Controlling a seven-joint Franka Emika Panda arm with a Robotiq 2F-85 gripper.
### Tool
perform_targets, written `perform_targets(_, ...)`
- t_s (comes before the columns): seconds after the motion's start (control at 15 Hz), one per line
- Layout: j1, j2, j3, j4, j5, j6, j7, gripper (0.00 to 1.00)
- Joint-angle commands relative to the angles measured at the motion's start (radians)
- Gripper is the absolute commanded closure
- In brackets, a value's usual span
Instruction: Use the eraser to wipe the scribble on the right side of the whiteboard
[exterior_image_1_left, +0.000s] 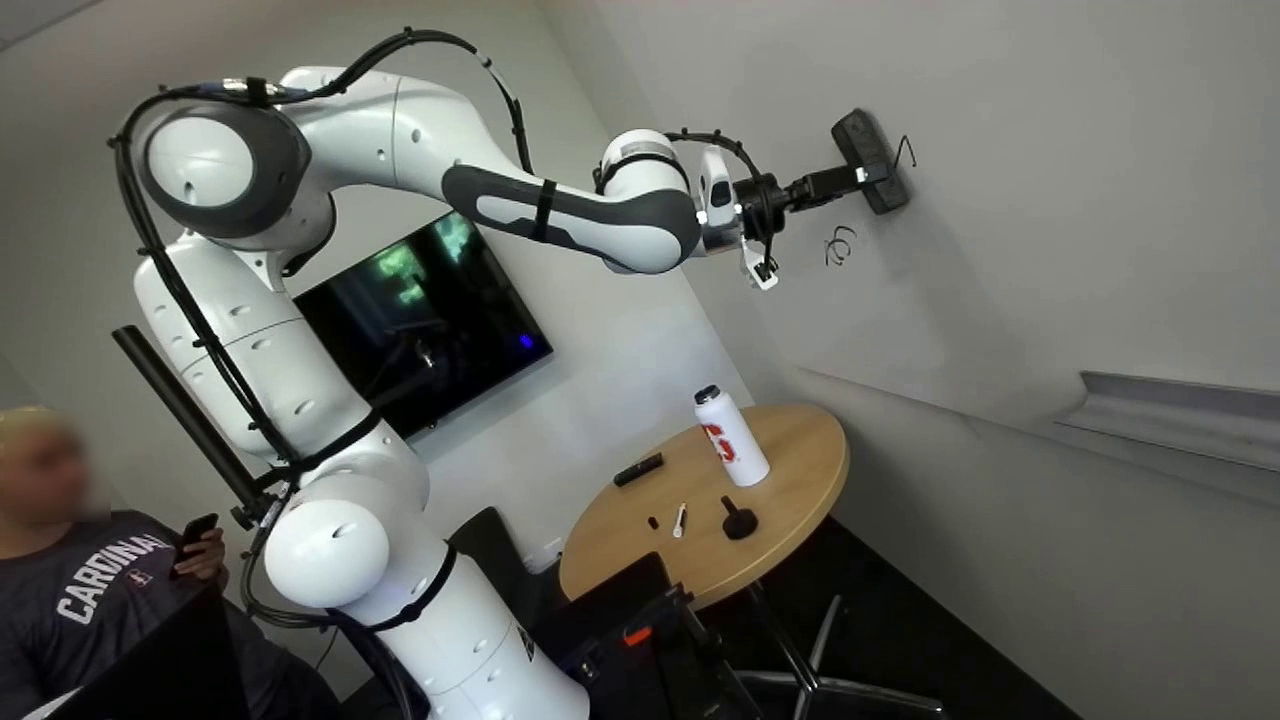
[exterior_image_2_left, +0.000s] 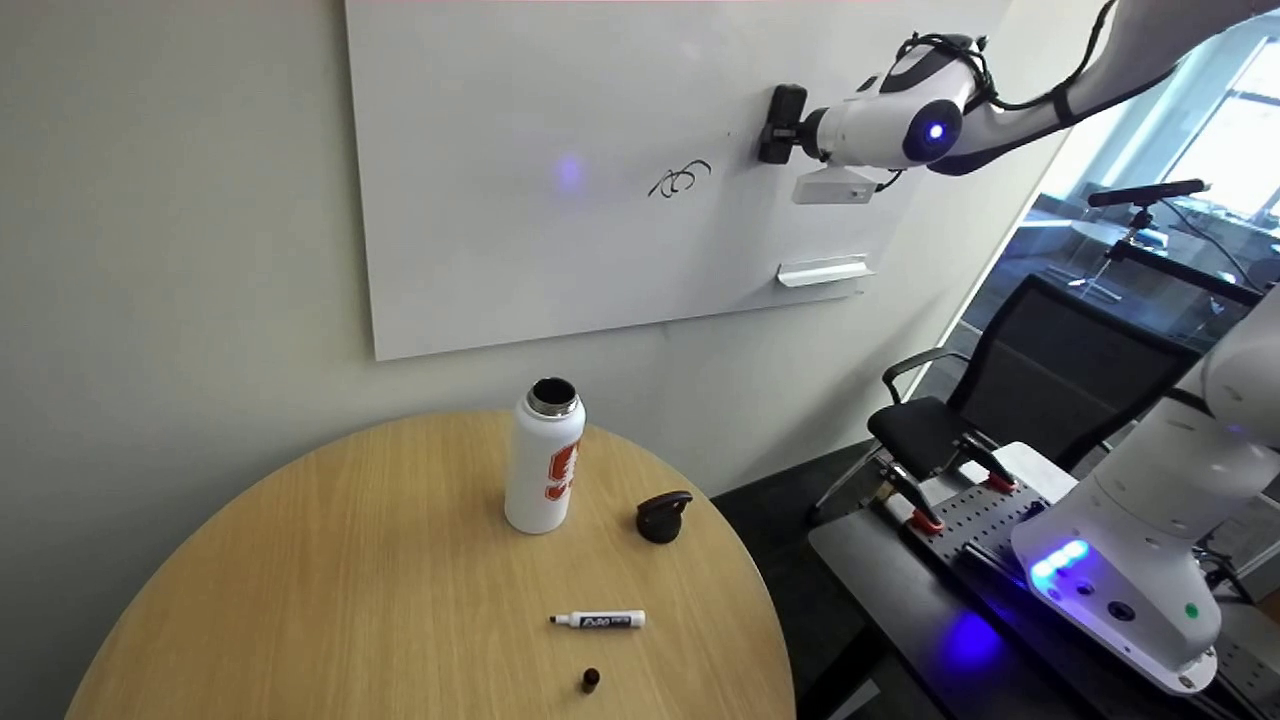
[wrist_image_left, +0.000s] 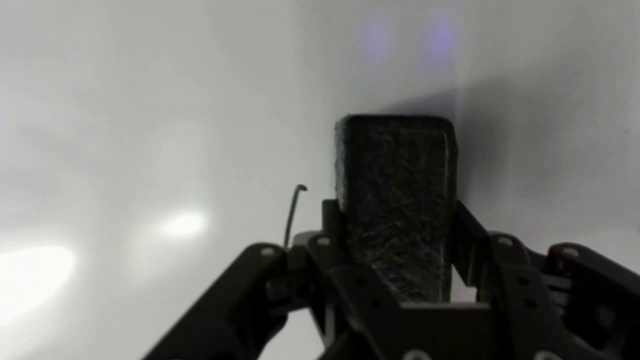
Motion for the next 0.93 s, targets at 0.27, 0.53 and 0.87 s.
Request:
perform_targets(0.27, -0.077, -0.017, -0.051, 0.024, 0.065, -0.021, -0.045, 0.72)
perform_targets(0.53, -0.061, -0.013, -0.033, 0.033, 0.065, 0.028, -0.067, 0.72)
perform_targets(0.87, -0.023, -0.002, 0.009, 0.039, 0.040, 0.107, -0.097, 0.72)
